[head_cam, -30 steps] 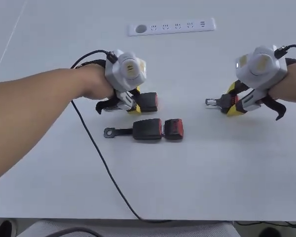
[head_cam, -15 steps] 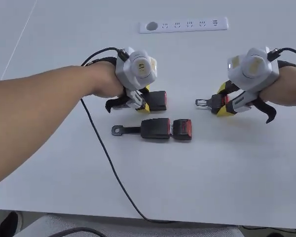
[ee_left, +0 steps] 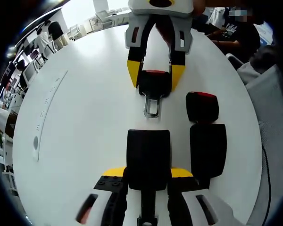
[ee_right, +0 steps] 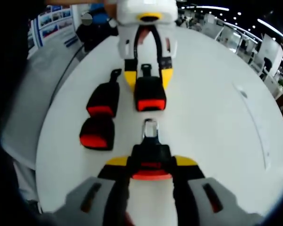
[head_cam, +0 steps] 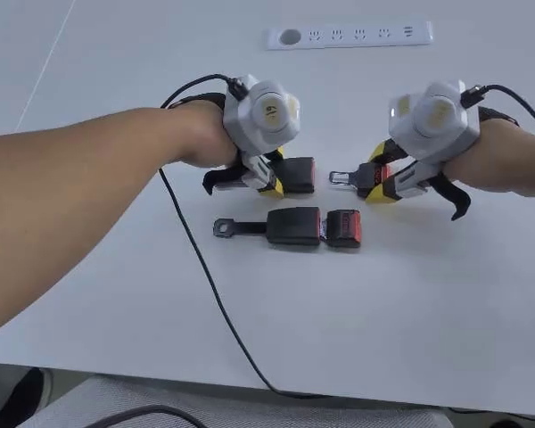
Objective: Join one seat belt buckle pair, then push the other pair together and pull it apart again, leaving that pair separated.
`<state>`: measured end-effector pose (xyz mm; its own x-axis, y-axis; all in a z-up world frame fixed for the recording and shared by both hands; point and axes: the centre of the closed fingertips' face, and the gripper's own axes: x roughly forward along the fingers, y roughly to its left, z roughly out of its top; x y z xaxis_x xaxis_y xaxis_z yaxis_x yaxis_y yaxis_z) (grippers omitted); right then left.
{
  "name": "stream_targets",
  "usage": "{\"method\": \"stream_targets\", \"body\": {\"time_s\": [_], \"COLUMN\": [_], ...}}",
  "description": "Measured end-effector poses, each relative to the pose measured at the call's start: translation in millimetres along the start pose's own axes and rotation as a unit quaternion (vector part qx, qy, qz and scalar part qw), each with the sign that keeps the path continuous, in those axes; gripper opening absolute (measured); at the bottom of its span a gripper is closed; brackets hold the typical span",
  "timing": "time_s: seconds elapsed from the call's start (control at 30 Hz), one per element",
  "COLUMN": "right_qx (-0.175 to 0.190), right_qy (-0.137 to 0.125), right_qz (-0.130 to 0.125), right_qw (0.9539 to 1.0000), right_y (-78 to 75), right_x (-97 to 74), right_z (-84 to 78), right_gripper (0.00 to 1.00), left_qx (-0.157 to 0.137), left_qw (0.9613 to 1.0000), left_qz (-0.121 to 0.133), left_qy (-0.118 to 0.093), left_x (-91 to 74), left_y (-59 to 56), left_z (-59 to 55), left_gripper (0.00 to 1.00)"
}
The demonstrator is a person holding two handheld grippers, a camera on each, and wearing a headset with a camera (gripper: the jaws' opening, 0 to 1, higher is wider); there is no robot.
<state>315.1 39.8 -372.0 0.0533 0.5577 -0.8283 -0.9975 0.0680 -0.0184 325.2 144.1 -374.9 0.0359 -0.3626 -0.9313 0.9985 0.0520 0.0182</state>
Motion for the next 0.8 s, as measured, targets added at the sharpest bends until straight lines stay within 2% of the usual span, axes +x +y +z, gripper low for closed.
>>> {"method": "stream_targets", "body": {"time_s": [0.4,0.53,0.8], "right_qx": [-0.02,-0.032,-0.025], "right_qy": [0.003,0.009,-0.004], "right_qz": [0.003,0.001,0.0], "right_qw": [0.9998,0.9995,0.9997], "right_y": [-3.7,-4.0,-3.0], "right_x": [13.3,11.9,16.7], "right_z": [19.3,19.5,28.5], "right_gripper": [0.35,0.35,0.35], "left_qx": [-0.002,-0.004,-0.008], "left_qw": [1.0,1.0,1.0], "left_qz": [-0.001,0.0,0.001], "left_qy": [0.0,0.001,0.002], "left_x": [-0.5,-1.5,-2.6], "left_y": [0.8,0.2,-0.5], "left_z": [-0.9,-1.2,-2.6], "left_gripper": [0.33,0.33,0.33]}}
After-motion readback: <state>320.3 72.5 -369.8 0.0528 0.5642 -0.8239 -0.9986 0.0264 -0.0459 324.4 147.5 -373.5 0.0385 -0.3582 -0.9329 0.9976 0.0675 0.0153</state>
